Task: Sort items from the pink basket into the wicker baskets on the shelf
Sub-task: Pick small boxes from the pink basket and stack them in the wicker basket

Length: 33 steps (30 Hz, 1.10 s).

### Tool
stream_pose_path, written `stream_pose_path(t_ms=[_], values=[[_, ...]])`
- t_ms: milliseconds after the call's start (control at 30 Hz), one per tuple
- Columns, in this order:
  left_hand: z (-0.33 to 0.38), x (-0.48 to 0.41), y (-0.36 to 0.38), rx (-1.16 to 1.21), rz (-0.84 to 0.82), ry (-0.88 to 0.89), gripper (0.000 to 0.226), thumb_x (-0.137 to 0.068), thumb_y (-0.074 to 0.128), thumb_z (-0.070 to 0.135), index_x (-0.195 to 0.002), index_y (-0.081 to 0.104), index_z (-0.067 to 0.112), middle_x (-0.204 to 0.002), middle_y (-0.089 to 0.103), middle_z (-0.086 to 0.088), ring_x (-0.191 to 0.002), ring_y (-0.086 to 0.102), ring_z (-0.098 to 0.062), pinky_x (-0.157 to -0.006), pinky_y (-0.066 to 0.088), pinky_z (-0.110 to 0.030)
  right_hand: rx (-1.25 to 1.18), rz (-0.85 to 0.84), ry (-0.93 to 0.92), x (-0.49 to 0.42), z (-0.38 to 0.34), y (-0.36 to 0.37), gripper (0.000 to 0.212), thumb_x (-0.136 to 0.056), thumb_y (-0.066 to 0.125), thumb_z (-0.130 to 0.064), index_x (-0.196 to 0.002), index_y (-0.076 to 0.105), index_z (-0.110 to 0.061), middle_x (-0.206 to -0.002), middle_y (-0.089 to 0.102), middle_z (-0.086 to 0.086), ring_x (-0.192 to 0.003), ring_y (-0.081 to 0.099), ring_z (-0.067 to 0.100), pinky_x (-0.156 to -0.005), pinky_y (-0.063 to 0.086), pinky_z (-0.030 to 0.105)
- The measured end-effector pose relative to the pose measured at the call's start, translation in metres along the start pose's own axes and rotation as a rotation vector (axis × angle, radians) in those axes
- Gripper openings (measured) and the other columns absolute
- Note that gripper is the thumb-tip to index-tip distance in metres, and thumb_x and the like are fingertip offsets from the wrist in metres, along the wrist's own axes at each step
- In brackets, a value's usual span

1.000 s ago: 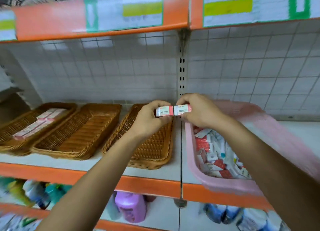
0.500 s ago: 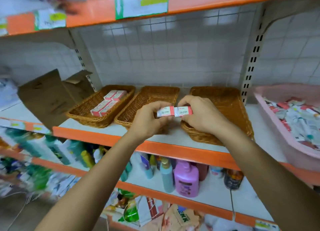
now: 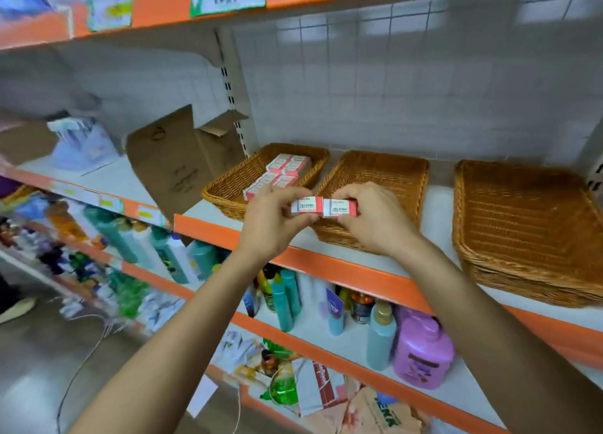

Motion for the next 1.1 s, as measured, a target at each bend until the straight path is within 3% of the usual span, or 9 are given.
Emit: stream_pose_path(t_ms=[233, 400, 667, 867, 1100], values=[[-0.052, -0.042, -0.015, -0.103, -0.014, -0.054, 0.037, -0.076, 0.077, 0.030, -0.112, 0.069, 0.026, -0.101, 0.064, -0.004, -0.089, 0.057, -0.020, -0.077, 0.042, -0.030, 0.032, 0.003, -0.066, -0.067, -0.022, 0.027, 0.029, -0.088, 0.060, -0.011, -0.115, 0.065, -0.019, -0.119, 0.062, 0.003, -0.112, 0.051, 0.021, -0.087, 0.033, 0.024], [-0.083, -0.072, -0.018, -0.155, -0.021, -0.085, 0.040, -0.077, 0.077, 0.029, -0.115, 0.068, 0.024, -0.111, 0.066, -0.002, -0.095, 0.057, -0.017, -0.075, 0.037, -0.024, 0.049, -0.005, -0.040, -0.105, -0.028, 0.053, 0.037, -0.090, 0.060, -0.019, -0.127, 0.058, -0.019, -0.129, 0.056, 0.004, -0.119, 0.048, 0.021, -0.094, 0.037, 0.025], [-0.117, -0.112, -0.007, -0.137, -0.149, -0.023, 0.041, -0.081, 0.073, 0.029, -0.119, 0.065, 0.019, -0.121, 0.064, 0.002, -0.104, 0.059, -0.016, -0.079, 0.038, -0.021, 0.139, 0.032, 0.021, -0.139, -0.030, 0.070, 0.037, -0.088, 0.063, -0.025, -0.124, 0.061, -0.018, -0.124, 0.061, 0.003, -0.112, 0.055, 0.021, -0.089, 0.044, 0.028], [-0.144, -0.148, 0.001, -0.181, -0.301, 0.057, 0.043, -0.086, 0.067, 0.025, -0.128, 0.059, 0.017, -0.131, 0.059, -0.002, -0.115, 0.057, -0.020, -0.095, 0.043, -0.028, 0.240, 0.055, 0.161, -0.164, -0.037, 0.088, 0.032, -0.087, 0.064, -0.028, -0.118, 0.063, -0.017, -0.118, 0.064, 0.003, -0.107, 0.058, 0.024, -0.086, 0.048, 0.033], [-0.178, -0.181, 0.009, -0.269, -0.407, 0.120, 0.035, -0.089, 0.064, 0.022, -0.124, 0.062, 0.016, -0.127, 0.062, -0.004, -0.113, 0.057, -0.022, -0.094, 0.044, -0.032, 0.278, 0.042, 0.338, -0.194, -0.054, 0.110, 0.044, -0.087, 0.066, -0.024, -0.128, 0.053, -0.013, -0.127, 0.050, 0.010, -0.116, 0.050, 0.028, -0.089, 0.045, 0.035]])
Point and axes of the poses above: each hand's wrist, its own x-axis away from the middle knuckle, its own y-axis out of the palm, z = x × y, the point moved 2 cm from there along -x, towards the middle knuckle
